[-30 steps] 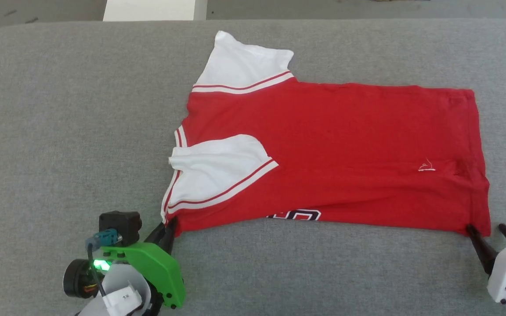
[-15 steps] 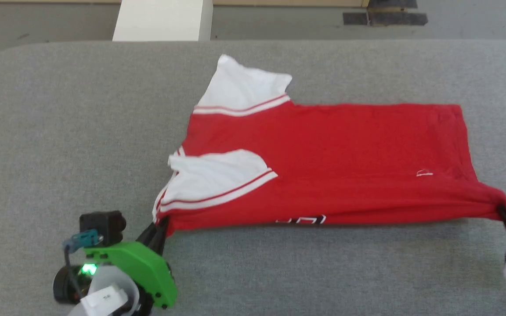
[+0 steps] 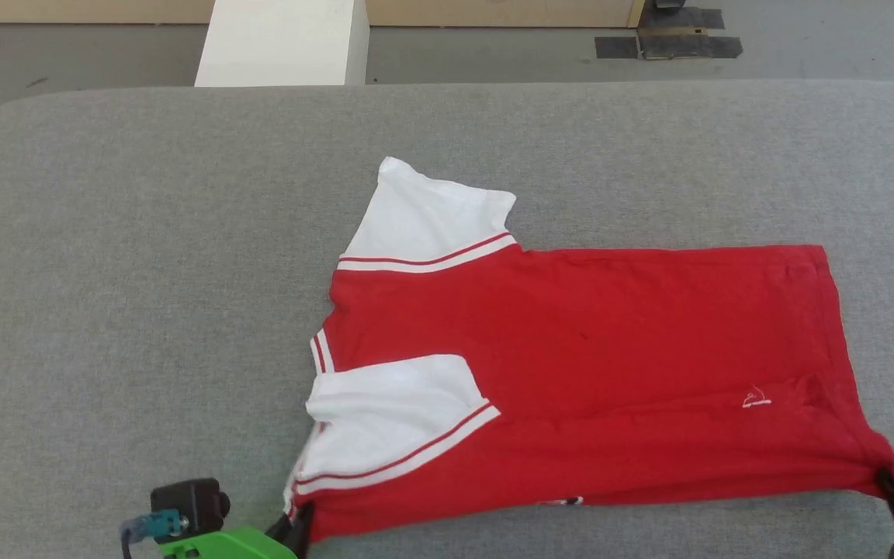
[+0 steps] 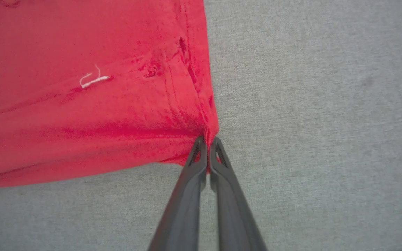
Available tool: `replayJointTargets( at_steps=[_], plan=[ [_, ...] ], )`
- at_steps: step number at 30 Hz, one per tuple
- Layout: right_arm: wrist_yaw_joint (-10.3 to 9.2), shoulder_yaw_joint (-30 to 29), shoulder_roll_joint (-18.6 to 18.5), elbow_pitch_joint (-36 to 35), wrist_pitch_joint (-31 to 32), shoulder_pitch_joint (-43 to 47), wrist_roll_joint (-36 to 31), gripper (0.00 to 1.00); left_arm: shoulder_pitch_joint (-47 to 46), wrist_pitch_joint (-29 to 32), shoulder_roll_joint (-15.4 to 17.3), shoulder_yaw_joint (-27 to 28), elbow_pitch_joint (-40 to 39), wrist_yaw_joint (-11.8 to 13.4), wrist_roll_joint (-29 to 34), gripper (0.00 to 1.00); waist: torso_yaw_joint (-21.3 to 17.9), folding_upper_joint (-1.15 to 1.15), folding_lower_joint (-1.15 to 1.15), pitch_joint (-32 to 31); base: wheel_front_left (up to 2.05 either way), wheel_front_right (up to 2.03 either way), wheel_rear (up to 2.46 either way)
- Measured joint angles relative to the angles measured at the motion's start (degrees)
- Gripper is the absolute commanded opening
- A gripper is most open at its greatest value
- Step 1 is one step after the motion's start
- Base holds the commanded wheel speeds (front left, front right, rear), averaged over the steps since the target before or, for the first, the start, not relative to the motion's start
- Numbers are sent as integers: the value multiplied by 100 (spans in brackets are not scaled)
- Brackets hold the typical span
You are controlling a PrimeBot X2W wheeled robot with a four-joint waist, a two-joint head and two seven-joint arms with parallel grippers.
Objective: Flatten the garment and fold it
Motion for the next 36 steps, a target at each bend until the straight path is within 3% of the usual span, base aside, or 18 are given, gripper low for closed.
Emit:
replayJointTargets(
  at_steps=[1,2,3,4,5,9,13,19,22,28,33,36],
  plan=[
    [0,27,54,33,-96,-2,-7,80,-7,-69,-68,-4,140,-54,-63,44,4,0,0,-1,0,0,0],
    [0,62,80,68,-181,-8,-37,100,-18,-110,-107,-14,281,-114,-97,55,2,0,0,-9,0,0,0],
    [0,89,86,113,-248,-10,-78,100,-27,-165,-153,0,417,-165,-137,78,0,0,0,-21,0,0,0],
    [0,111,87,147,-297,-15,-100,100,-36,-208,-178,0,514,-207,-147,93,-2,0,0,-35,0,0,0],
    [-1,140,86,178,-352,-23,-102,100,-51,-235,-190,-2,601,-260,-147,100,-5,0,0,-54,0,0,0],
    [-2,240,19,158,-519,-100,-101,100,-146,-620,-209,220,654,-332,-144,100,-32,0,0,-141,0,0,0],
    [-2,234,-53,-121,-768,-247,-145,100,-393,-1065,-109,566,111,-353,-15,100,-104,0,0,-180,0,0,0],
    [-2,330,-18,-620,-1068,-473,-358,100,-1694,-1237,619,753,-567,-412,965,100,-195,0,0,-25,0,0,0],
    [-2,441,-19,-782,-1143,-628,-382,100,-2778,-989,901,615,-434,-615,1352,100,-241,0,0,160,0,0,0],
    [-2,623,-89,-977,-1288,-990,-405,100,-4894,-336,859,83,527,-1272,1618,100,-358,0,0,675,0,0,0],
    [-2,831,-144,-1027,-1382,-1350,-401,100,-5830,354,799,-353,1593,-1850,1594,100,-489,0,1,1132,0,0,0],
    [-2,901,-196,-1037,-1415,-1454,-390,100,-6062,638,793,-537,2050,-2061,1594,100,-584,0,1,1373,0,0,0]
  ],
)
